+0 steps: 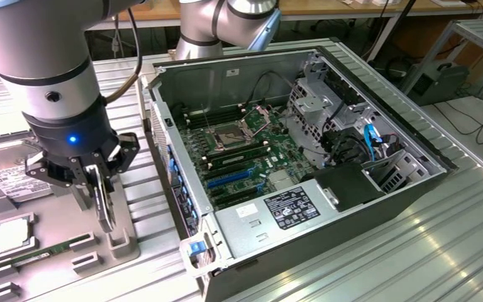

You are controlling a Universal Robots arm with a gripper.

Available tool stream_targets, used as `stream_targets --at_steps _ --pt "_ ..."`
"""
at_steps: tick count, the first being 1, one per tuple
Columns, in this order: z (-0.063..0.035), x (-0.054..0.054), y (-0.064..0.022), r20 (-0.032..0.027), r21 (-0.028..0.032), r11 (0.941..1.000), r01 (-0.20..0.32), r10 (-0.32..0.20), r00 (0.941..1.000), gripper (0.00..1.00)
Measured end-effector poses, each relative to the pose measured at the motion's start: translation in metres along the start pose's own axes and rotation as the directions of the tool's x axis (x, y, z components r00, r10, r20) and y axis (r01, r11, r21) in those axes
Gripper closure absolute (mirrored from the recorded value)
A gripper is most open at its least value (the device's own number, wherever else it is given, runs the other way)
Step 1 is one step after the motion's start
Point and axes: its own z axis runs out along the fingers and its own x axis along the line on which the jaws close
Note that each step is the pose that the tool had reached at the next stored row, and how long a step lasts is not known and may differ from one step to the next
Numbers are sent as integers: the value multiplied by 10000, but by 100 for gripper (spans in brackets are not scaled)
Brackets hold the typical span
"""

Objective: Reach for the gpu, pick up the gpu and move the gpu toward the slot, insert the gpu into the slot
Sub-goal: 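Pick up the gpu and move the gpu toward the slot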

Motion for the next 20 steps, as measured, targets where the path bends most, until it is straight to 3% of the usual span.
stream_targets --at_steps 20 --pt "-100 -1 1 1 0 10000 0 0 10000 72"
